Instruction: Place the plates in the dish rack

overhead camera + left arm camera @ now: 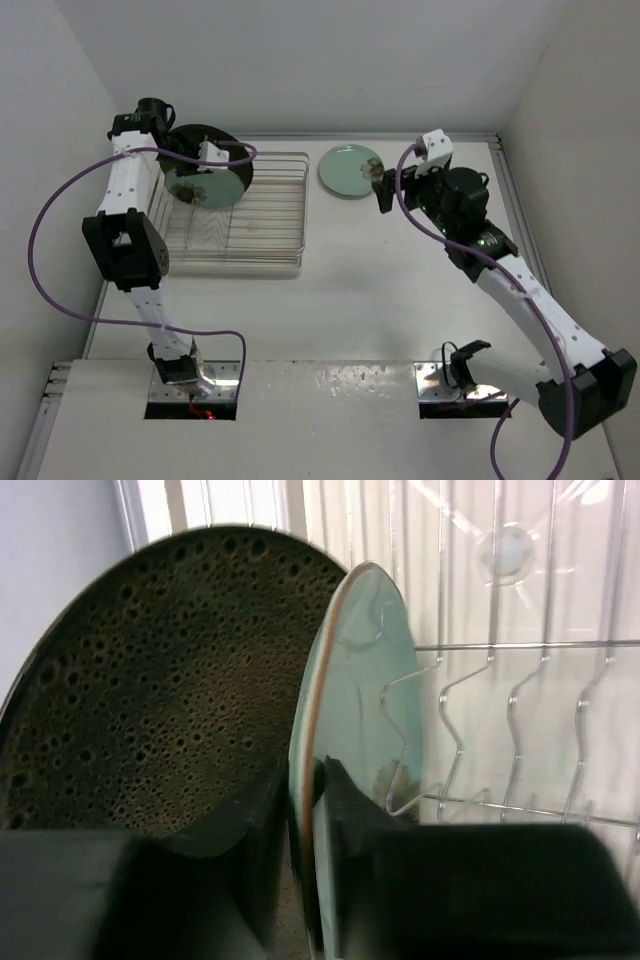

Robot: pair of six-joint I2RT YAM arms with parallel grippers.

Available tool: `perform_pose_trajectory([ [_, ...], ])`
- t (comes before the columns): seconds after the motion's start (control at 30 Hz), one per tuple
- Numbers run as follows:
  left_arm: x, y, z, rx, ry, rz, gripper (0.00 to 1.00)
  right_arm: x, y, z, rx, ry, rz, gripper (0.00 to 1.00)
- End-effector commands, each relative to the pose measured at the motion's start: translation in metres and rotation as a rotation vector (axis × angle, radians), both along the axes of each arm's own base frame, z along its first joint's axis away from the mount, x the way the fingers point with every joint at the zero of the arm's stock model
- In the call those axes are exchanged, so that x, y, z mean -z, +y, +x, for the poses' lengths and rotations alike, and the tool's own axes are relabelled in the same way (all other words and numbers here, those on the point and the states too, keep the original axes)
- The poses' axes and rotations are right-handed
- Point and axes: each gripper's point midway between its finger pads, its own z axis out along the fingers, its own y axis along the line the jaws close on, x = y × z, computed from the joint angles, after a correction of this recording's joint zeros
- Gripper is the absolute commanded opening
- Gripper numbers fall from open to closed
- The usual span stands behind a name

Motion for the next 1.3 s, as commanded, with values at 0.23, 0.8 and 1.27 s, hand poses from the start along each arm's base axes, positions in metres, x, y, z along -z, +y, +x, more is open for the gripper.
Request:
perform_pose_trajectory([
  [0.23,-0.085,0.009,0.036,-0.11,-0.25,-0.095,0.65,0.047,-0.021,0.069,0.294,0.358,0.263,0.99],
  [0.8,-0.158,-0.007,-0.021,-0.255,-0.172,-0.283,0.72,0.232,-0.045,0.205,0.615,0.778,0.861,0.75],
  [1.27,-0.178,-0.012,-0.038,-0.298,-0.141,-0.337,0.73,0.347,-0.012,0.226,0.804,1.008,0.957,0.6],
])
